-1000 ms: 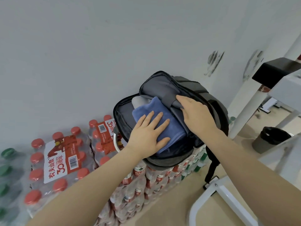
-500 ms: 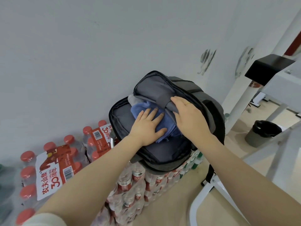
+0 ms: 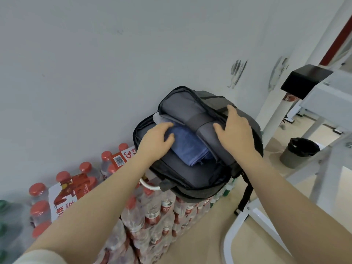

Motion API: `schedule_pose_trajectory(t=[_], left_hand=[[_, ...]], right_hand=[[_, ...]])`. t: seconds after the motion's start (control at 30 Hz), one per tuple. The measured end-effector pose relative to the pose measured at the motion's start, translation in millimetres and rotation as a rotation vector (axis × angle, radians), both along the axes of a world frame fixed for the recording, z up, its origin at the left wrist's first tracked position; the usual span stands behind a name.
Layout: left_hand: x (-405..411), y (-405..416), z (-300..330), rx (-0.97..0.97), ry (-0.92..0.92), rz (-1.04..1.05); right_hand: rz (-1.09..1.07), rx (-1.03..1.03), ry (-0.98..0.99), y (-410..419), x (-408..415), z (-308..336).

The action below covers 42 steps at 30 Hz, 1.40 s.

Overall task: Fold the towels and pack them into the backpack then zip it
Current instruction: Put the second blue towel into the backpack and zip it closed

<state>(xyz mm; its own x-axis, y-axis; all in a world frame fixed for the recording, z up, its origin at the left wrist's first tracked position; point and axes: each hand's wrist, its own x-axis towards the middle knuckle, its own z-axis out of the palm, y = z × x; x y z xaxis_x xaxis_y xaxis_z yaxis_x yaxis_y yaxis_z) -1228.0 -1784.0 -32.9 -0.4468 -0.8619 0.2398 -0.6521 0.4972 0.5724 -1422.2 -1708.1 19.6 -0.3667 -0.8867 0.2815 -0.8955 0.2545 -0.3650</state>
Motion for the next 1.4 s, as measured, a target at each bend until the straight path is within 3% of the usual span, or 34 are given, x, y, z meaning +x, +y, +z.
schedule_pose_trajectory(t=[0.23,0.3,0.4,0.53,0.67,0.8,0.9,1.0,1.13,1.2,1.33,1.4], left_hand=[[54.0,4.1,16.9,-0.187,0.216,-0.064],[61.7,1.5,24.3,-0.377,0.222,-0.104],[68.1,-8.4,26.6,-0.615,-0.028,-0.319],[76.1,-17.7,-3.3,-0.469,-0.37,-0.638],[92.9,-20.5,-45.9,-0.381,-0.461,-0.591],[93.1,-18.6,-60.2,-0.258,-0.498,-0.587],[84.6,-10.2,-42.7,-0.136,-0.343,-0.495],[73.7,7.3,-20.9,-0.167,-0.225,-0.381],[55.4,36.9,-9.3,-0.393,-0.119,-0.458],[41.0,48.8,-5.8,-0.441,-0.157,-0.548],[10.1,71.1,0.1,-0.405,-0.363,-0.646],[-0.5,79.7,-4.4,-0.429,-0.489,-0.661]], right_hand=[[0.132,-0.105,0.144,16.3,49.0,15.2],[0.207,-0.136,0.222,27.5,77.8,7.4],[0.374,-0.024,0.359,40.2,119.5,-28.1],[0.331,0.137,0.472,42.2,144.8,-77.8],[0.272,0.126,0.522,42.5,151.4,-100.5],[0.351,-0.147,0.377,58.0,145.4,-96.8],[0.114,-0.348,0.26,65.8,119.9,-69.6],[-0.149,-0.165,-0.034,70.5,80.0,-58.8],[-0.204,-0.086,-0.282,87.9,46.8,-57.8],[-0.108,-0.011,-0.31,99.8,47.0,-57.3],[0.22,0.283,-0.16,118.0,60.8,-70.8],[0.246,0.244,-0.184,123.4,57.5,-77.3]])
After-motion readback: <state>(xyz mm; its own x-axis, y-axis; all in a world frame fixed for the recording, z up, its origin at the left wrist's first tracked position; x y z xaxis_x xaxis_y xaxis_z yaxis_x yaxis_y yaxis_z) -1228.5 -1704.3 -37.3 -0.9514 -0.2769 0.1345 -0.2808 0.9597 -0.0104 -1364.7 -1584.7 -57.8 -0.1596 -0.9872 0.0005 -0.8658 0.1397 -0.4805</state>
